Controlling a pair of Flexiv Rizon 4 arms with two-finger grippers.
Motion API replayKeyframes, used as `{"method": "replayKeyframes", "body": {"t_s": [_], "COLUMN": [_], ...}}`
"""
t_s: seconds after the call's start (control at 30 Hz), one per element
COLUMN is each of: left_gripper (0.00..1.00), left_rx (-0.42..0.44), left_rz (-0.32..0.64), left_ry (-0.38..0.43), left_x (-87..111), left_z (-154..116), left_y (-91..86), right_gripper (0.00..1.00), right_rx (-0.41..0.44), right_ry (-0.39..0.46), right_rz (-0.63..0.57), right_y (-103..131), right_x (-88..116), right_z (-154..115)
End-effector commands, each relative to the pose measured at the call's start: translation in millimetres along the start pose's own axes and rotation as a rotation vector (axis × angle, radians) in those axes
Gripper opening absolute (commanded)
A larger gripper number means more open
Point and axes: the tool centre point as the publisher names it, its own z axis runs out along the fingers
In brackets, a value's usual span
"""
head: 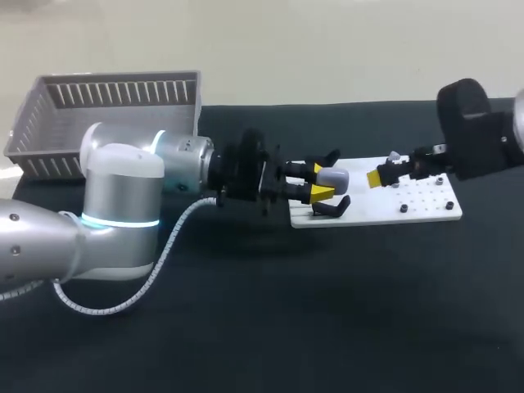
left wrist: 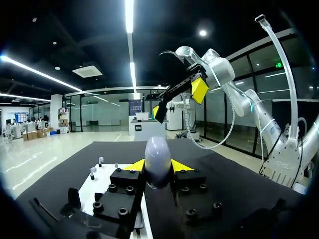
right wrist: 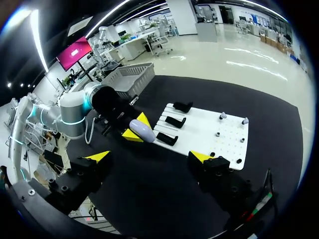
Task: Pick up each earbud case from the left stands, insert the matching earbuds, close the lid, and place the case in the box.
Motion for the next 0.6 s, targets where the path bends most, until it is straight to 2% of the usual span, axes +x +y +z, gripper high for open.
{"method": "replayKeyframes", "body": {"t_s": [0.03,0.6], "left_gripper": [0.0,0.0], "left_rx": [-0.002,-0.002], "left_rz": [0.002,0.002], "left_ry": [-0.003,-0.003], "left_x": [0.8,0.8], "left_z": [-0.3,-0.3], "left_y": [-0.4,-0.4], "right_gripper": [1.0,1.0], "right_rx": [0.307,0.304], "right_ry": [0.016,0.07], "right_rz": [0.008,0.029], "right_y": [7.3,9.3], "right_x": [-2.5,0.8], "right_z": [12.1,45.6]}}
